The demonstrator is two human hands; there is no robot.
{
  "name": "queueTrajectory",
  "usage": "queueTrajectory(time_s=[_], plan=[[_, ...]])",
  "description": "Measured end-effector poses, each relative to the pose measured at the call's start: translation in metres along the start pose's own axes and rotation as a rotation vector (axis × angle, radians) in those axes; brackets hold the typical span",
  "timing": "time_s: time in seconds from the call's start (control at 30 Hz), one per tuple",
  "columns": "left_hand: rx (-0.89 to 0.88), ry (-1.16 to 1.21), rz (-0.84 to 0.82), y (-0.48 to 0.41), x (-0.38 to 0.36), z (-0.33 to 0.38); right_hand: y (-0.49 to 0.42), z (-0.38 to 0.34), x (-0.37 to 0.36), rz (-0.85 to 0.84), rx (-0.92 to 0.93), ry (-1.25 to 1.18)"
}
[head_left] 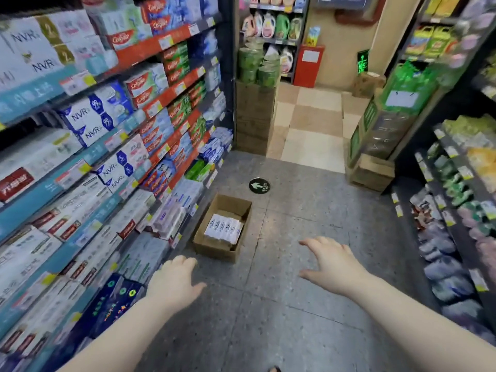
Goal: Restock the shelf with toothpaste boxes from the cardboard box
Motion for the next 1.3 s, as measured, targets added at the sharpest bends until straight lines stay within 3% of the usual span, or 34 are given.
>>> queueTrajectory(time_s=[0.43, 0.77, 0.93, 1.17, 1.3], plan=[[0.191, 0.107, -0.103, -0.207, 0.025, 0.001, -0.275, -0.010, 0.061, -0.137, 0.204, 0.105], [0.214, 0.201, -0.223, -0.407, 0.061, -0.024, -0.484, -0.024, 0.082, -0.313, 0.223, 0.161], [0.305, 0.293, -0.261, -0.465, 0.046, -0.038, -0.578, -0.030, 0.066, -0.472, 0.303, 0.232], [0.620, 0.624, -0.292, -0.511, -0.033, -0.025, -0.713, -0.030, 0.006, -0.724, 0.514, 0.393], [0.746, 0.642, -0.312, -0.549, -0.064, -0.011, -0.774, -0.032, -0.043, -0.830, 0.637, 0.468]])
Point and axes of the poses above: each hand's wrist, its own y-axis away from the middle knuckle, its own x-axis out of the back of the hand, z = x × y, the point moved 6 cm from there along -y, towards the middle knuckle, and after that the axes turned 9 degrees about -y, right-handed, at the moved point
